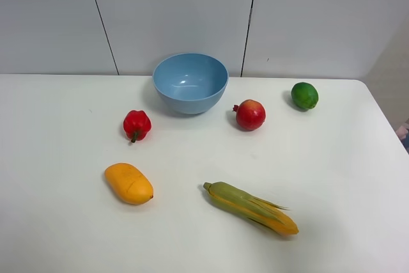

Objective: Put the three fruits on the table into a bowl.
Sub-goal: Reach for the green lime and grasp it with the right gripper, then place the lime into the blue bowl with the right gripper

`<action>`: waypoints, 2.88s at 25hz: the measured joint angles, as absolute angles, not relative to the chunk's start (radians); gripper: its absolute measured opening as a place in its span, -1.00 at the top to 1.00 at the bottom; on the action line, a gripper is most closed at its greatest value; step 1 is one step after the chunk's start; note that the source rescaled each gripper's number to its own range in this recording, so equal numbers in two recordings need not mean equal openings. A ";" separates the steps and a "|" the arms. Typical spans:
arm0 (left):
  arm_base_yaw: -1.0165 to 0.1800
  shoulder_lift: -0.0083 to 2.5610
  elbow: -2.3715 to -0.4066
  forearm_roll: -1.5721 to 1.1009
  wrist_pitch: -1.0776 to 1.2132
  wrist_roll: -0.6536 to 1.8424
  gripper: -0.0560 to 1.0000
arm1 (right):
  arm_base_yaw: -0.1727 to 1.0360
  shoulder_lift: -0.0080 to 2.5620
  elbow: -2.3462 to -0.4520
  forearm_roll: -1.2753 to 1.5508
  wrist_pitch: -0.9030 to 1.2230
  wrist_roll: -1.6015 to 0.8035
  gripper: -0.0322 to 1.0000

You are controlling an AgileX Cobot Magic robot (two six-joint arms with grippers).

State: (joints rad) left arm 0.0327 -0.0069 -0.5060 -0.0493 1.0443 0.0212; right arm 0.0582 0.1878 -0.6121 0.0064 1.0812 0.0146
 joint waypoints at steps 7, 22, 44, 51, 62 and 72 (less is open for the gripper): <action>0.033 -0.007 -0.506 -0.049 1.045 0.021 -0.99 | 0.095 0.603 -0.781 0.000 0.981 0.012 -1.00; 0.033 -0.007 -0.506 -0.049 1.045 0.021 -0.99 | 0.013 1.436 -1.171 -0.076 0.663 -0.197 -1.00; 0.033 -0.007 -0.506 -0.049 1.045 0.021 -0.99 | -0.037 2.111 -1.374 0.209 0.295 -0.409 -1.00; 0.033 -0.007 -0.506 -0.049 1.045 0.021 -0.99 | -0.032 2.221 -1.434 0.292 0.261 -0.417 0.00; 0.033 -0.007 -0.506 -0.049 1.045 0.021 -0.99 | 0.026 2.199 -1.523 0.368 0.410 -0.416 0.93; 0.033 -0.007 -0.506 -0.049 1.045 0.021 -0.99 | 0.207 2.105 -1.804 0.480 0.578 -0.418 0.93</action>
